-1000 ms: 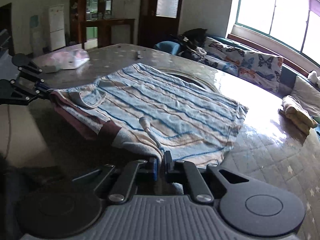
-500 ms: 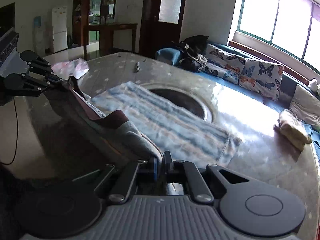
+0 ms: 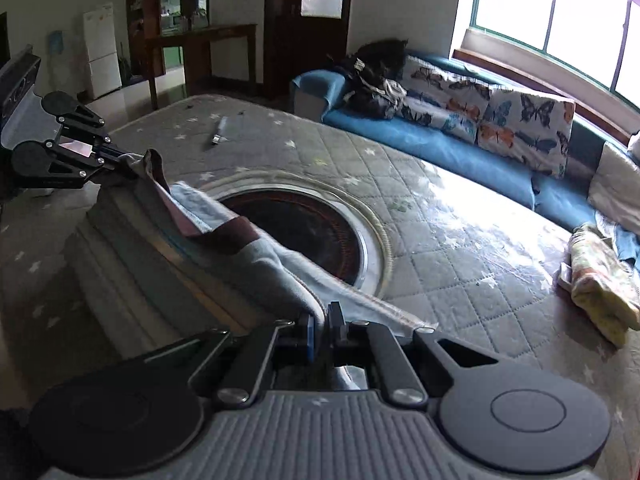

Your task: Fold clothes

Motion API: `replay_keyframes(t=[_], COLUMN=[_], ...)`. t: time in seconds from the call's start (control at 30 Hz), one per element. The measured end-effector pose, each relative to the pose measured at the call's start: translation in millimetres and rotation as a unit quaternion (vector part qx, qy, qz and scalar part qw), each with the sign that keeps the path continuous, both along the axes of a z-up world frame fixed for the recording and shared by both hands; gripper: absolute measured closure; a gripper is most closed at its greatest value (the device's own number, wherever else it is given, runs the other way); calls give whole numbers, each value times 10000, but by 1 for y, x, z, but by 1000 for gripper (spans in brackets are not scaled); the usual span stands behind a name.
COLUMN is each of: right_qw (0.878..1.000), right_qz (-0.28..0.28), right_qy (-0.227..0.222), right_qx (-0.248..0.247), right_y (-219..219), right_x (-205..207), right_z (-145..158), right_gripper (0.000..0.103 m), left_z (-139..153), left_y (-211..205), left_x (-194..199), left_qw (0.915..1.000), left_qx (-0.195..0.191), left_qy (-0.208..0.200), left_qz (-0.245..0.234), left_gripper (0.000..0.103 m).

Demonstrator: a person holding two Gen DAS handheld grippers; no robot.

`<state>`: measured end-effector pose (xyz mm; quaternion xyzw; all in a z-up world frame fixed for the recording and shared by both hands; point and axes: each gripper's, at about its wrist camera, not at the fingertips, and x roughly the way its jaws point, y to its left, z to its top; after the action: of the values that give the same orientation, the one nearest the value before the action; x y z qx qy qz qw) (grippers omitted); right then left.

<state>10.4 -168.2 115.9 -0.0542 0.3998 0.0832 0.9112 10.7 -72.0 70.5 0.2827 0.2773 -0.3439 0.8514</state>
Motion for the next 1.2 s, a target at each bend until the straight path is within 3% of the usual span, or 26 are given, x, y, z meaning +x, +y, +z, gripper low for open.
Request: replay_keyframes(t=[0.33,0.53,0.7,0.77,0.9,1.1,1.2], right_qw=[9977,9927,9867,9841,9804,9796,9836], right_qz=[-317,-727,-1009,-1060,-1195,-1366,-1191], right_qy=[433,384,218,171,14,-218,-273], right_qx=[409,880,1256,1416,1568,1459,1324], right_y=[-32,-49,-61,-66,-72,-75,-64], right_x=[60,68,64,59,50,42,42], right_z=[-54,-67,-65,-63,-56,-43,-38], right_gripper=[95,83,75,73,67,67,68], left_z=[-48,-56,-54,-51,-47,-30,-32], left_y=[-18,-17,-10,-7,-5,-5,-17], left_x=[69,84,90,89,87,85,81], left_qw=[9977,9968,9952,9948,9939,9916,9909], left_qx=[206,116,-88,-148,-225,-415,-575], left_qy=[614,701,711,662,586,389,565], left_qz=[180,369,661,755,912,1158,1077], left_gripper=[90,76,55,51,51,52,54])
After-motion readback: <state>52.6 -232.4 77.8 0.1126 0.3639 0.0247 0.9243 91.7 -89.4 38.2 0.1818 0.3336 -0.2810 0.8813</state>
